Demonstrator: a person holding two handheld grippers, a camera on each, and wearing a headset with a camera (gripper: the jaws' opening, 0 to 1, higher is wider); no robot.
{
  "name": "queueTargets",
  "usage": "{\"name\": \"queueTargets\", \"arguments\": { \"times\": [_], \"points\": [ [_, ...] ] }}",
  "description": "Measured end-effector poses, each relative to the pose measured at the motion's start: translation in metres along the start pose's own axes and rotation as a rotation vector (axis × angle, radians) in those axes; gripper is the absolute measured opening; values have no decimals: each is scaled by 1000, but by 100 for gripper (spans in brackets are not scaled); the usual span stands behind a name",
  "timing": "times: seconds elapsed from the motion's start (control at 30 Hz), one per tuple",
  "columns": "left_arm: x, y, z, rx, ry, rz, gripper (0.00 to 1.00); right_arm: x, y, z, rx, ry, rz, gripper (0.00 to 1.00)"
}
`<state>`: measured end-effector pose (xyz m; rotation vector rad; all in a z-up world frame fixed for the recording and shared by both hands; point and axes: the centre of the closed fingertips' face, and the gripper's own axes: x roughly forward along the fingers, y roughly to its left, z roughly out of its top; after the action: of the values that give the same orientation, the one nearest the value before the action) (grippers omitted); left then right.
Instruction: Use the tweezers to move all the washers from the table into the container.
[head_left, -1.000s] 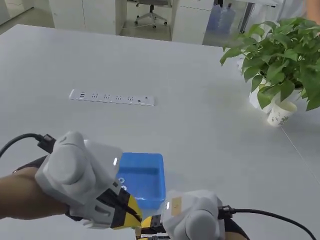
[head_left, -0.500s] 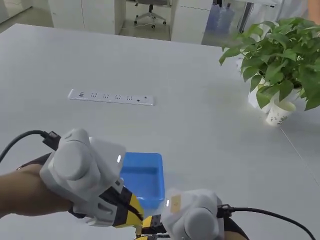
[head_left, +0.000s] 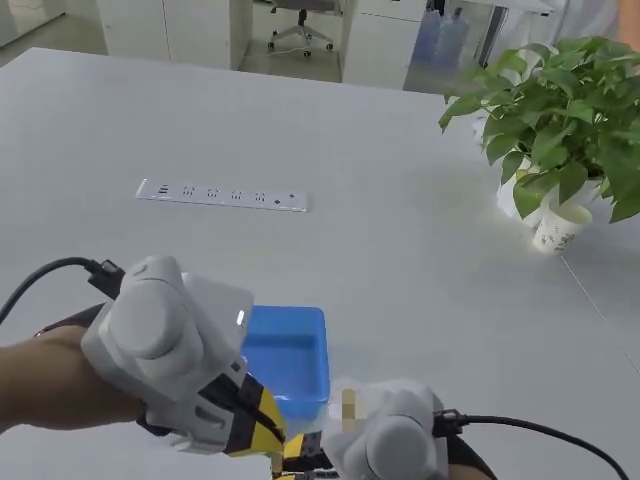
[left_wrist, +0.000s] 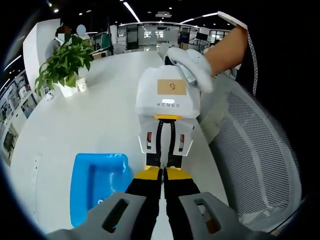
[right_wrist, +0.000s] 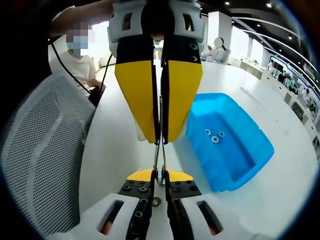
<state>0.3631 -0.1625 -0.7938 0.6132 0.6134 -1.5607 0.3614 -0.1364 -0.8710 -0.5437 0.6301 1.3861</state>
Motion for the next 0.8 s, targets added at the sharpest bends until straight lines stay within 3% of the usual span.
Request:
{"name": "queueTargets", "arguments": {
  "times": [0.33,0.8],
  "points": [
    [-6,-1,5,-8,-11,2,4,-5,1,6,-14,-3,1,9],
    [-26,1,20,4,-7,15,4,-20,-3,27,-44,-15,-2,9]
  ]
}}
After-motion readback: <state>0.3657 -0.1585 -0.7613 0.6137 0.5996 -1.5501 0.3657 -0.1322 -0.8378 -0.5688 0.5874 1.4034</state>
